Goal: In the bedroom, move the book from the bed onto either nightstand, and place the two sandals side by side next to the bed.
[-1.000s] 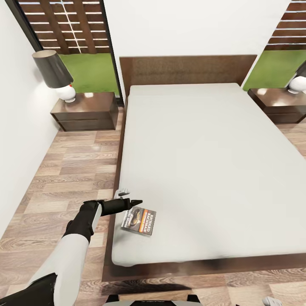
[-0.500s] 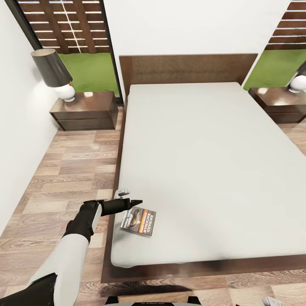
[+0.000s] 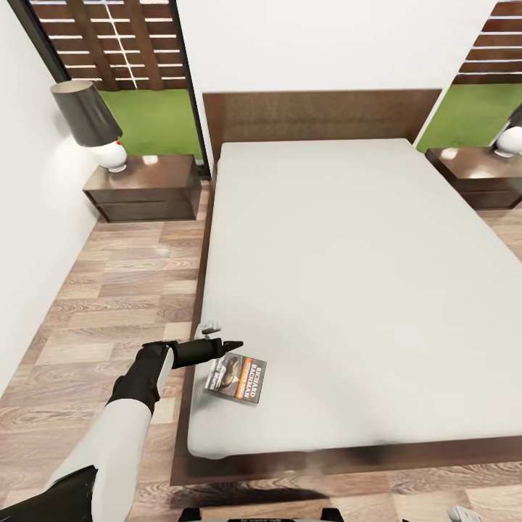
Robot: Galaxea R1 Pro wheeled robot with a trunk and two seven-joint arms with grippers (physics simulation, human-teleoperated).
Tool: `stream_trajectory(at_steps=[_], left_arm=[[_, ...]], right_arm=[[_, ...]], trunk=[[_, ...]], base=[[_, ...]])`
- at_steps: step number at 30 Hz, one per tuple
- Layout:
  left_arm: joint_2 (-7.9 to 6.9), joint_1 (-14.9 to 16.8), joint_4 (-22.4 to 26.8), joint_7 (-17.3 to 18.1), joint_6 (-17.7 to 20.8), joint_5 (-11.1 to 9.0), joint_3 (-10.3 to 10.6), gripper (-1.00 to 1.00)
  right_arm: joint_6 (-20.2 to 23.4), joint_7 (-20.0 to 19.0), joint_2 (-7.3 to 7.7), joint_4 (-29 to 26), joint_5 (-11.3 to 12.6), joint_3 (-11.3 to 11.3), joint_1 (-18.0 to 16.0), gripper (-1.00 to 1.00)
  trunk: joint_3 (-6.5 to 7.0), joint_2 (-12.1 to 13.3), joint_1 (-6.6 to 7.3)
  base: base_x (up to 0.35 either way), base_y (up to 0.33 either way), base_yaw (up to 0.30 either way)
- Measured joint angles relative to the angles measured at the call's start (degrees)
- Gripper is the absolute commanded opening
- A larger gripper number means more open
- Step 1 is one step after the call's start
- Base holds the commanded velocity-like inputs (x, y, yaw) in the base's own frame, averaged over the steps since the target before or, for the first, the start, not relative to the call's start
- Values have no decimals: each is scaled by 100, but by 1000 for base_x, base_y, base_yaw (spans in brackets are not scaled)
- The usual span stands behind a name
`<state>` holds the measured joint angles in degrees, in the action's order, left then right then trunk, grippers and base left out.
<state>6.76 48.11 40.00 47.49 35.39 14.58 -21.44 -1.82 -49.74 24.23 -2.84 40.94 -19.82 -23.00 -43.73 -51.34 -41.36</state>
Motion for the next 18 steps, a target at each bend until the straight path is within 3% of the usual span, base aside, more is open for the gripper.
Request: stream_trajectory(at_steps=[18], left_arm=[[0,0,0,0,1,-1,0,100]], right_arm=[[-2,-3,0,0,0,0,0,100]], trunk=[[-306,-684,-374]], base=[[0,0,0]])
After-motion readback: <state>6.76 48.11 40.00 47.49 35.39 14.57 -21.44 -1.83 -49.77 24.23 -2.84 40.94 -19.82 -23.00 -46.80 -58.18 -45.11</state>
